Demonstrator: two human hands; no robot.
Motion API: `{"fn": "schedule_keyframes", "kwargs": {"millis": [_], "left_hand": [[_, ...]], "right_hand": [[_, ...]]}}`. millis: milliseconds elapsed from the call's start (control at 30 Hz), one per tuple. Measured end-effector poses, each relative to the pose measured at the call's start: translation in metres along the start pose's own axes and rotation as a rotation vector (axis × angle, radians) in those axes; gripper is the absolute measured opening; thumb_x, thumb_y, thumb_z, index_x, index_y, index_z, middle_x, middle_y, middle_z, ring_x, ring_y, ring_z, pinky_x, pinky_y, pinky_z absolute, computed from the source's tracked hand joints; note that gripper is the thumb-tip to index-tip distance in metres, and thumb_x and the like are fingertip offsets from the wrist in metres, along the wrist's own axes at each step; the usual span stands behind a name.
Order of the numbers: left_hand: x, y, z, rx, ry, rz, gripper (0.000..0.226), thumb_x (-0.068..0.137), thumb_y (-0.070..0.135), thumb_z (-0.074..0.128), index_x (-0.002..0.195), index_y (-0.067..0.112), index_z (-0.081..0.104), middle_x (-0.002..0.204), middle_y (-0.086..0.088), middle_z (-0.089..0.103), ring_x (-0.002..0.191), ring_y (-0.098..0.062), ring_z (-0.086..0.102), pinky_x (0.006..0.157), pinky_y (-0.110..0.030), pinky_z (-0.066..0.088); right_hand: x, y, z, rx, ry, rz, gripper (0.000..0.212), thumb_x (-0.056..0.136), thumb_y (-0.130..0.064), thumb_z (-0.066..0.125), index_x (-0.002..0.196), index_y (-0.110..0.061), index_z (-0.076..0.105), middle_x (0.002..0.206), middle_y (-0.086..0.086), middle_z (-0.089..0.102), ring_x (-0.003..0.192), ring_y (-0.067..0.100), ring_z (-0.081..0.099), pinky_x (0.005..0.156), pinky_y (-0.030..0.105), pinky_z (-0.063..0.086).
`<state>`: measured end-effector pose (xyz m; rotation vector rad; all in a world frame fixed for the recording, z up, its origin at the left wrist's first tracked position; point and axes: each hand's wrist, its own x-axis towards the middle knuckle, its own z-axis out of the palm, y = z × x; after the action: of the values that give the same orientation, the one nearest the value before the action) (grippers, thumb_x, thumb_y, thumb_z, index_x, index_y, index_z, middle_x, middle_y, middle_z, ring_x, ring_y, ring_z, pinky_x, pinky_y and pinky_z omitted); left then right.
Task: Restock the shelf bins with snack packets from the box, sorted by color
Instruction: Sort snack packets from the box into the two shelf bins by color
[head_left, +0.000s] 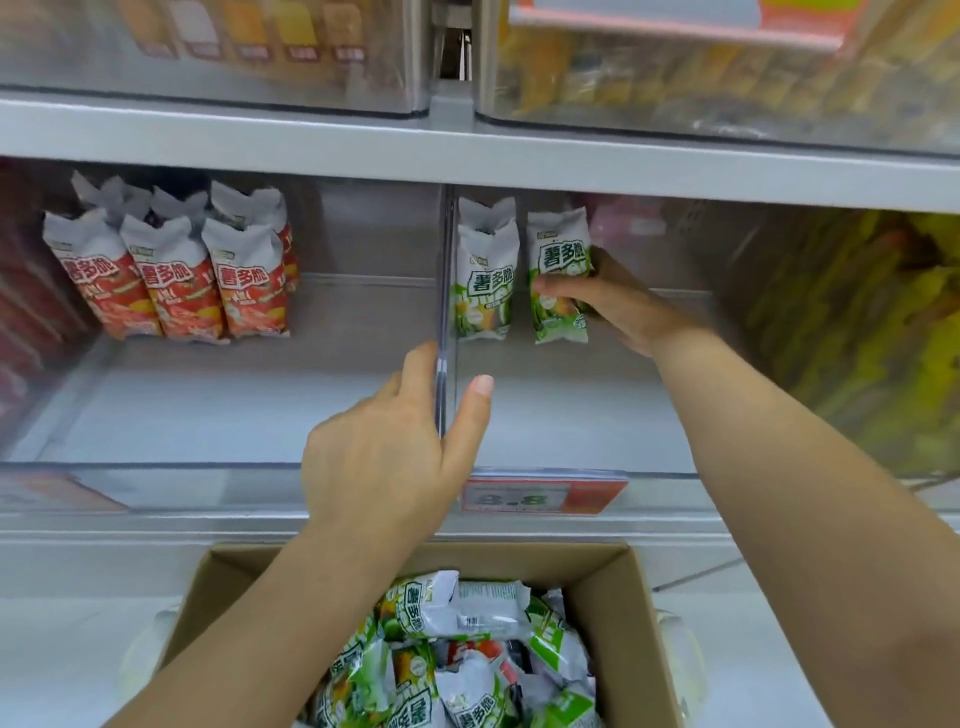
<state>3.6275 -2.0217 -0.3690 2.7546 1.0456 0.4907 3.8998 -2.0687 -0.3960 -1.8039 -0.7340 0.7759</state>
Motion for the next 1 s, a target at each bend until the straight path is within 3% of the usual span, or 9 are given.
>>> {"fn": "schedule_keyframes", "kwargs": {"millis": [167, 267, 333, 467, 533, 633, 767, 867, 1000], "left_hand": [[0.001, 0.001, -0.002, 0.014, 0.034, 0.02, 0.075, 0.087, 0.063, 0.004, 0.126, 0.018, 0.049, 0.057, 0.01, 0.029, 0.055, -0.019, 0.038, 0.045, -0.023, 0.014], [0.0, 0.001, 0.0, 0.049, 0.034, 0.044, 0.077, 0.081, 0.062, -0.001, 0.13, 0.022, 0.043, 0.063, 0.008, 0.033, 0.061, -0.019, 0.04, 0.046, -0.028, 0.018], [0.001, 0.001, 0.0, 0.045, 0.042, 0.054, 0.078, 0.08, 0.063, -0.003, 0.129, 0.023, 0.043, 0.063, 0.008, 0.033, 0.062, -0.02, 0.04, 0.047, -0.029, 0.02], [0.0, 0.001, 0.0, 0.046, 0.029, 0.051, 0.08, 0.079, 0.064, -0.004, 0.129, 0.023, 0.043, 0.061, 0.008, 0.032, 0.061, -0.019, 0.041, 0.047, -0.028, 0.02], [0.0, 0.001, -0.001, 0.046, 0.024, 0.049, 0.08, 0.079, 0.064, -0.004, 0.13, 0.023, 0.042, 0.063, 0.008, 0.034, 0.062, -0.019, 0.041, 0.047, -0.028, 0.021], [0.0, 0.001, -0.001, 0.051, 0.021, 0.054, 0.081, 0.079, 0.064, -0.005, 0.129, 0.022, 0.043, 0.059, 0.009, 0.03, 0.061, -0.019, 0.04, 0.046, -0.026, 0.017], [0.0, 0.001, -0.001, 0.052, 0.016, 0.047, 0.082, 0.078, 0.065, -0.005, 0.128, 0.021, 0.044, 0.057, 0.011, 0.028, 0.06, -0.02, 0.04, 0.045, -0.026, 0.016], [0.0, 0.001, -0.002, 0.053, 0.025, 0.047, 0.082, 0.079, 0.065, -0.005, 0.128, 0.02, 0.045, 0.057, 0.011, 0.027, 0.059, -0.02, 0.039, 0.045, -0.025, 0.015], [-0.001, 0.001, 0.0, 0.042, 0.029, 0.044, 0.081, 0.081, 0.065, -0.004, 0.125, 0.019, 0.047, 0.056, 0.01, 0.026, 0.058, -0.021, 0.038, 0.045, -0.025, 0.014]], "right_hand": [[-0.024, -0.004, -0.011, -0.207, -0.049, 0.056, 0.035, 0.082, -0.049, 0.066, 0.113, -0.035, 0.055, 0.096, -0.023, 0.061, 0.089, -0.008, 0.053, 0.07, 0.014, 0.037], [-0.023, -0.001, -0.01, -0.239, -0.01, 0.028, 0.022, 0.081, -0.046, 0.069, 0.095, -0.031, 0.06, 0.076, -0.019, 0.067, 0.076, -0.001, 0.06, 0.064, 0.018, 0.041], [-0.02, 0.002, -0.005, -0.202, -0.004, -0.022, 0.028, 0.079, -0.041, 0.074, 0.099, -0.028, 0.06, 0.082, -0.012, 0.07, 0.082, 0.007, 0.064, 0.071, 0.023, 0.046], [-0.014, 0.009, 0.005, -0.096, 0.013, -0.115, 0.071, 0.073, -0.026, 0.083, 0.134, -0.024, 0.047, 0.119, -0.006, 0.065, 0.108, 0.007, 0.061, 0.084, 0.022, 0.052], [-0.011, 0.012, 0.006, -0.137, 0.062, -0.172, 0.084, 0.071, -0.024, 0.084, 0.142, -0.026, 0.04, 0.128, -0.008, 0.061, 0.116, 0.007, 0.057, 0.093, 0.022, 0.049], [-0.012, 0.012, 0.007, -0.212, 0.084, -0.186, 0.084, 0.073, -0.027, 0.083, 0.144, -0.029, 0.038, 0.127, -0.012, 0.06, 0.115, 0.005, 0.056, 0.099, 0.021, 0.044], [-0.016, 0.008, 0.01, -0.351, 0.168, -0.186, 0.07, 0.075, -0.048, 0.077, 0.135, -0.033, 0.046, 0.122, -0.009, 0.063, 0.107, 0.009, 0.06, 0.092, 0.023, 0.044], [-0.018, 0.004, 0.014, -0.331, 0.133, -0.179, 0.06, 0.081, -0.041, 0.073, 0.134, -0.025, 0.049, 0.12, -0.011, 0.063, 0.106, 0.007, 0.058, 0.09, 0.02, 0.041], [-0.015, 0.006, 0.022, -0.382, 0.09, -0.177, 0.067, 0.084, -0.039, 0.071, 0.14, -0.02, 0.041, 0.119, -0.005, 0.064, 0.1, 0.012, 0.06, 0.081, 0.026, 0.046]]}}
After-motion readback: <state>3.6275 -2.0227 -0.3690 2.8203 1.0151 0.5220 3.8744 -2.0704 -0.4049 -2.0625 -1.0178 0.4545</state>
